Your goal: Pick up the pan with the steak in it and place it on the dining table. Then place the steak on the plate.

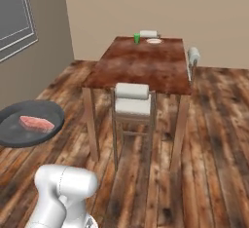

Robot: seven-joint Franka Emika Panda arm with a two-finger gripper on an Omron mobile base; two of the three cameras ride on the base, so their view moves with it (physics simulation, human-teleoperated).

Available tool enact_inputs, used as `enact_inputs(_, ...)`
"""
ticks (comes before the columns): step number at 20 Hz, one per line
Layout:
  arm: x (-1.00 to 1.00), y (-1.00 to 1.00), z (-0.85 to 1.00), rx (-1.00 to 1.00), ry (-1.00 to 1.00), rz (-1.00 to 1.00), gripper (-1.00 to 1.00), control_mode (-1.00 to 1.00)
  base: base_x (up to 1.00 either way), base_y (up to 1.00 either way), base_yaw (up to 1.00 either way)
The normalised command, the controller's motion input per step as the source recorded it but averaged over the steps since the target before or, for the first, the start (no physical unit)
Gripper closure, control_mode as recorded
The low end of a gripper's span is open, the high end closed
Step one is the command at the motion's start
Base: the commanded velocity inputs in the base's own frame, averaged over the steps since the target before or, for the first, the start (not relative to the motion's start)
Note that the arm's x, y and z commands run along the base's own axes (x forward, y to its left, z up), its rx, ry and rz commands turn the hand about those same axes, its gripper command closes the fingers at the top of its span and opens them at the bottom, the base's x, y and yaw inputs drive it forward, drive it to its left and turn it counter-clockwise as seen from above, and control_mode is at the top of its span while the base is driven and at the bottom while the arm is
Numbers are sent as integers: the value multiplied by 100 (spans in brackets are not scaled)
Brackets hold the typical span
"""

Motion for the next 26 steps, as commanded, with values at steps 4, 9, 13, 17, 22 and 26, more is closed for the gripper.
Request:
enact_inputs(4, 0, 0, 0, 0, 0, 0, 100, 100, 21, 96, 4)
enact_inputs(9, 0, 0, 0, 0, 0, 0, 100, 100, 22, 98, 5)
enact_inputs(13, 0, 0, 0, 0, 0, 0, 100, 100, 31, 81, 5)
enact_inputs(17, 0, 0, 0, 0, 0, 0, 100, 100, 39, 52, 3)
enact_inputs(22, 0, 0, 0, 0, 0, 0, 100, 100, 47, 35, 0)
enact_inputs(26, 0, 0, 0, 0, 0, 0, 100, 100, 68, 36, 0)
